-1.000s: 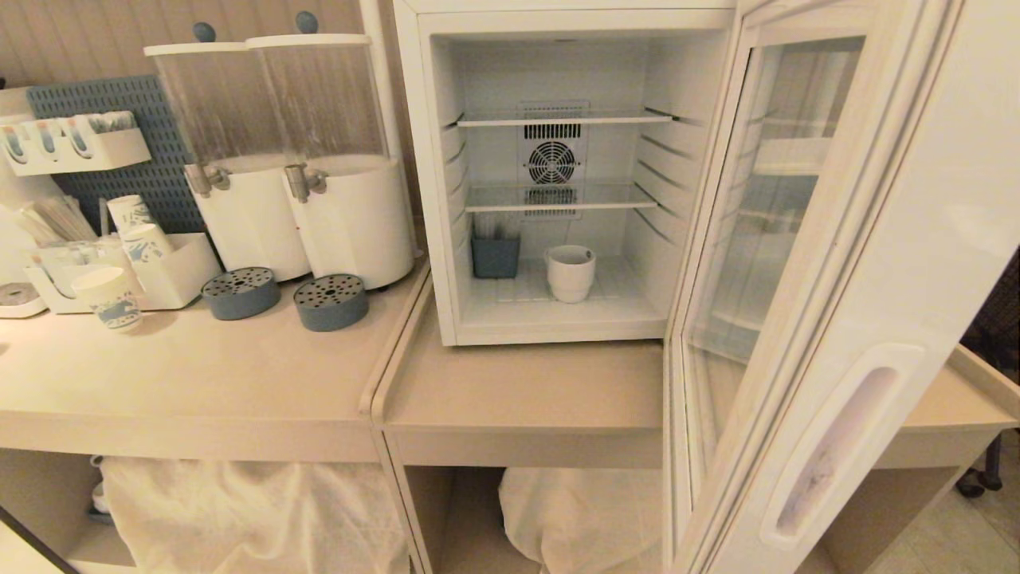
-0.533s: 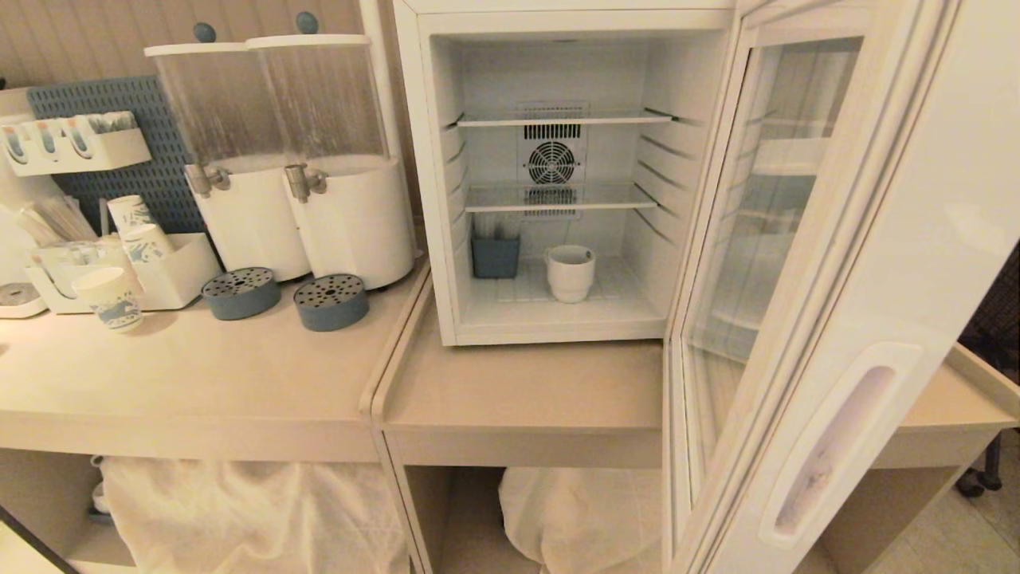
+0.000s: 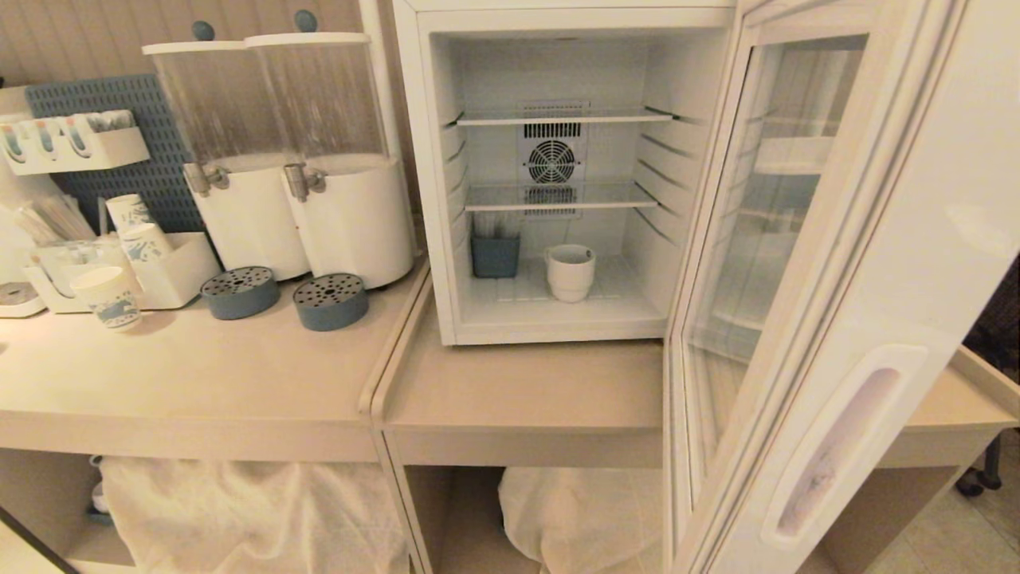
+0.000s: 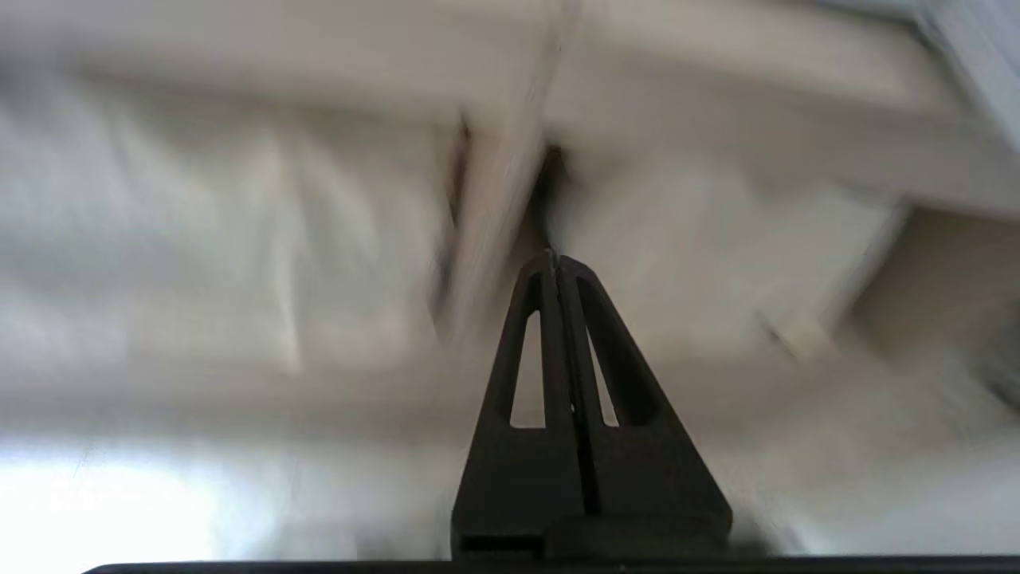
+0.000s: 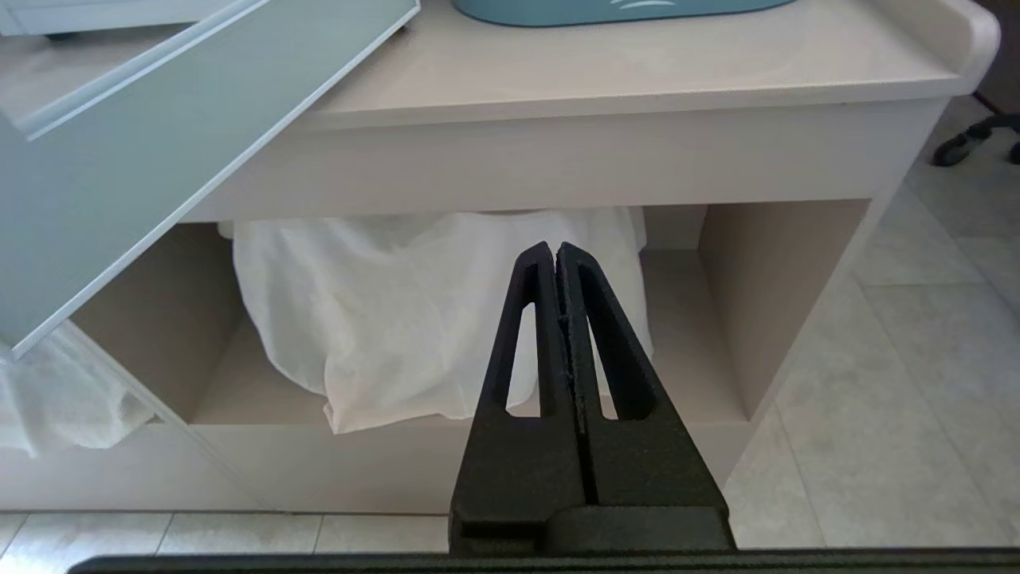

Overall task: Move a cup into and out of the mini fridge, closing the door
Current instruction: Take the ceramic cup out of the freezer

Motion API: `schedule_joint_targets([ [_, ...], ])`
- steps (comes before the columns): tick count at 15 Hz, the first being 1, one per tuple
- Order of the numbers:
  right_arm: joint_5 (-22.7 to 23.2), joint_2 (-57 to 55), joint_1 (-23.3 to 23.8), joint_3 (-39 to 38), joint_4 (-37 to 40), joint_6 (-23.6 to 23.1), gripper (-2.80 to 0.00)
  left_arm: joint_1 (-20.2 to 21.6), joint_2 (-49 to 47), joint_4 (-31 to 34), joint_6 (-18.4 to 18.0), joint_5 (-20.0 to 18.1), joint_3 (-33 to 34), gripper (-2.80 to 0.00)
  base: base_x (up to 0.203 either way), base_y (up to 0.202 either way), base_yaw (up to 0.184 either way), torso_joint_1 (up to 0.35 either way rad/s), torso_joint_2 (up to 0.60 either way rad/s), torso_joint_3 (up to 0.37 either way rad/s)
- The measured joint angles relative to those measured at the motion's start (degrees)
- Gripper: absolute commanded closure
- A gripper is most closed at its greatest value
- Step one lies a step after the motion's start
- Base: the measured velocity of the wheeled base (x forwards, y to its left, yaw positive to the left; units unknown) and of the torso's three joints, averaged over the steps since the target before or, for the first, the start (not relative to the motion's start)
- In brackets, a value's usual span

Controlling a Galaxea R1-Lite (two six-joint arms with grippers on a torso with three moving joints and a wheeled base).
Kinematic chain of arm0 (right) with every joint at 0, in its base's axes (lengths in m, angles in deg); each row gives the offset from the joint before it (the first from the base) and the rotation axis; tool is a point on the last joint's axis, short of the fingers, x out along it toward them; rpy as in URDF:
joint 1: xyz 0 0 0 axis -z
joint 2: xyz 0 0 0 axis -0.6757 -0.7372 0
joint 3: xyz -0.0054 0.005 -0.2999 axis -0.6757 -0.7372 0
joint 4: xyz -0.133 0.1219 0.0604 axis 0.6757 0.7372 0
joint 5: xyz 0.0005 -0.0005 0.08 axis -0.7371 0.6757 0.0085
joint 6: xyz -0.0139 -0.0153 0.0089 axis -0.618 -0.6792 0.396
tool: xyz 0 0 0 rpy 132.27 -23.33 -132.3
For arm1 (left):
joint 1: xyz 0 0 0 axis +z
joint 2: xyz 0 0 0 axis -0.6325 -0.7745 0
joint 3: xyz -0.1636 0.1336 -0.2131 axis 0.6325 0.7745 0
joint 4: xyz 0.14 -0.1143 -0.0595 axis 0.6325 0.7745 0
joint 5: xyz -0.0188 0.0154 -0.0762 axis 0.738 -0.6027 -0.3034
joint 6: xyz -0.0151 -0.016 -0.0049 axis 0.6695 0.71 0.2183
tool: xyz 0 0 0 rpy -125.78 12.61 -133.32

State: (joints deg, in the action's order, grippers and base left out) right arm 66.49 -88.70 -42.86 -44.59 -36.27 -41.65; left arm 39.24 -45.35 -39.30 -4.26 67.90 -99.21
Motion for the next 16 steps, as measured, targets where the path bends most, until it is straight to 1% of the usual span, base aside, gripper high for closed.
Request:
schedule_joint_targets([
  [1,-0.02,0.00,0.02,-0.02,-0.01,-0.01,0.00,0.00,0.00,-9.53,-1.27,1.12,6.34,0.00,0.000,0.000,0.000,0.000,0.00,0.000],
  [2,0.00,0.00,0.06,0.00,-0.01,-0.01,0.00,0.00,0.02,-18.44,-2.35,2.54,9.69,0.00,0.000,0.000,0.000,0.000,0.00,0.000],
  [4,-0.01,0.00,0.06,0.01,0.09,-0.08,0.00,0.00,0.02,-31.06,-3.82,5.67,11.67,0.00,0.000,0.000,0.000,0.000,0.00,0.000],
  [6,-0.02,0.00,0.05,0.04,0.03,-0.11,0.00,-0.02,0.02,-32.91,-3.82,6.16,12.18,0.00,0.000,0.000,0.000,0.000,0.00,0.000],
  [8,-0.02,0.00,0.05,0.06,0.15,-0.11,0.00,0.00,0.05,-33.93,-1.86,6.44,12.29,0.00,0.000,0.000,0.000,0.000,0.00,0.000],
  [10,-0.04,0.00,0.00,0.15,0.21,-0.11,0.00,0.00,0.07,-34.66,-0.44,8.41,12.32,0.00,0.000,0.000,0.000,0.000,0.00,0.000],
  [12,-0.06,0.00,0.00,0.12,0.16,-0.12,0.00,0.00,0.07,-35.05,-1.37,8.53,12.34,0.00,0.000,0.000,0.000,0.000,0.00,0.000],
  [13,-0.06,0.00,0.00,0.11,0.16,-0.12,0.00,0.00,0.07,-34.78,-2.10,8.48,12.37,0.00,0.000,0.000,0.000,0.000,0.00,0.000],
  [15,-0.06,0.00,0.06,0.09,0.16,-0.11,0.00,0.00,0.07,-33.59,-2.39,8.45,12.37,0.00,0.000,0.000,0.000,0.000,0.00,0.000],
  [16,-0.06,0.00,0.11,0.09,0.16,-0.12,0.00,0.00,0.07,-33.52,-3.22,8.50,12.37,0.00,0.000,0.000,0.000,0.000,0.00,0.000],
])
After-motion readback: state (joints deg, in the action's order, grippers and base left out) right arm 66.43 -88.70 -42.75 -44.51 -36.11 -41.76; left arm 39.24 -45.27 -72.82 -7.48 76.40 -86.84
